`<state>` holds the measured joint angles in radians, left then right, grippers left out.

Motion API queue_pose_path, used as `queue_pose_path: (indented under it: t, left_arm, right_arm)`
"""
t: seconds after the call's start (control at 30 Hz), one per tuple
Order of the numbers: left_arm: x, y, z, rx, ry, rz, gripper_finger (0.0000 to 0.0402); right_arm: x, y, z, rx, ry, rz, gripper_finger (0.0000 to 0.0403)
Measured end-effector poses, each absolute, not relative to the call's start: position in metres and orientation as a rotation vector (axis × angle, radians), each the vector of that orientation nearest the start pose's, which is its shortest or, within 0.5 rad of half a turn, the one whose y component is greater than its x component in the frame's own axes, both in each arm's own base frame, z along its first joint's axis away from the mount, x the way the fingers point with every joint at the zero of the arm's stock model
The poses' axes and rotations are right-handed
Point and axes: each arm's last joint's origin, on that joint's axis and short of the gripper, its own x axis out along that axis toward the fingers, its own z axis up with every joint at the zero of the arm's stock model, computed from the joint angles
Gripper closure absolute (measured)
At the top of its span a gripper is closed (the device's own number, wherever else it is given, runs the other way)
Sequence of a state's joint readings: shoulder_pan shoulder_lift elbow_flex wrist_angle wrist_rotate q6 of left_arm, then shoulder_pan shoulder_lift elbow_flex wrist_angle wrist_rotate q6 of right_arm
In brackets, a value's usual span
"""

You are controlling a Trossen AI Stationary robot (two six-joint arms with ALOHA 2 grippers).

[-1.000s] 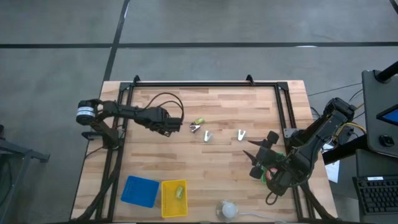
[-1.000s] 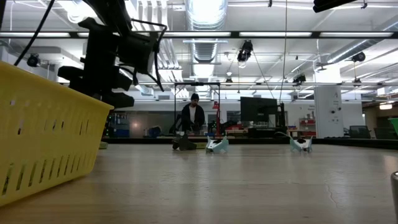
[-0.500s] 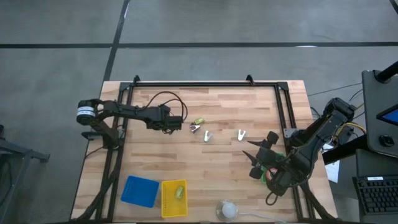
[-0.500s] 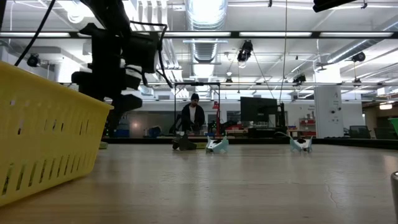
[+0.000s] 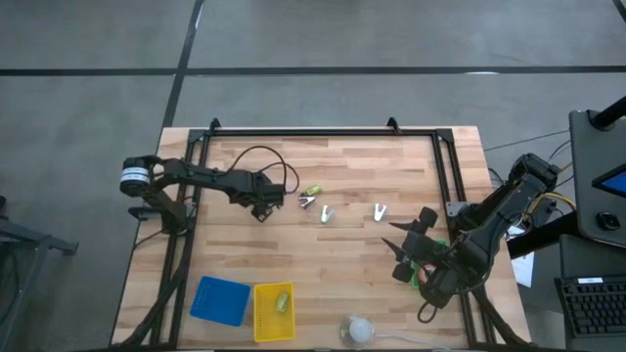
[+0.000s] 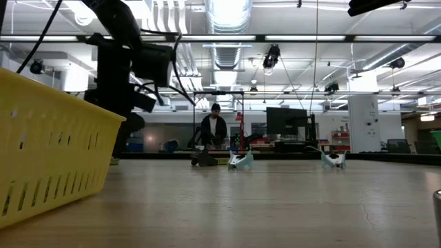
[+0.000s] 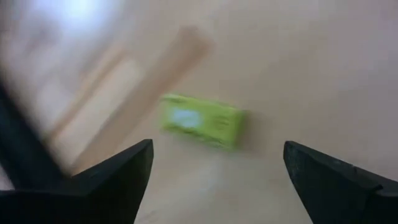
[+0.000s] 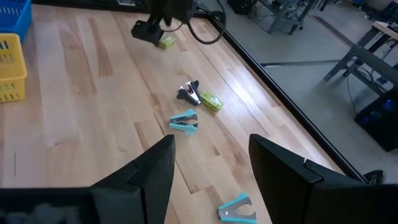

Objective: Pick and place Stapler, Stapler remover, tape
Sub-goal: Put the left green staple pin box into the yellow basket

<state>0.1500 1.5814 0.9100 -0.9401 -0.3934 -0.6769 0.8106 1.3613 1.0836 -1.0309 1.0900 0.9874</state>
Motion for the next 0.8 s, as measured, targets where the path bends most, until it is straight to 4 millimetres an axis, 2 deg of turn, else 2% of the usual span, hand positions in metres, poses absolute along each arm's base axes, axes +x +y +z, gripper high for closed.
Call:
queue_pose_path:
  t: [0.13,0.53,0.8]
  left_arm:
    - [0.247,0.053,0.167,-0.322,1.418,0.799,0.0041]
    - [0.235,0.087,0.166,-0.340,1.481,0.794,0.0041]
    - [0.222,0.100,0.154,-0.415,1.517,0.758,0.0046]
  right_arm:
    - [0.183,0.155,0.274,-0.126,0.529,-0.542,0.0202]
    - [0.183,0.156,0.272,-0.125,0.527,-0.540,0.0202]
    - [0.183,0.156,0.272,-0.127,0.528,-0.540,0.0202]
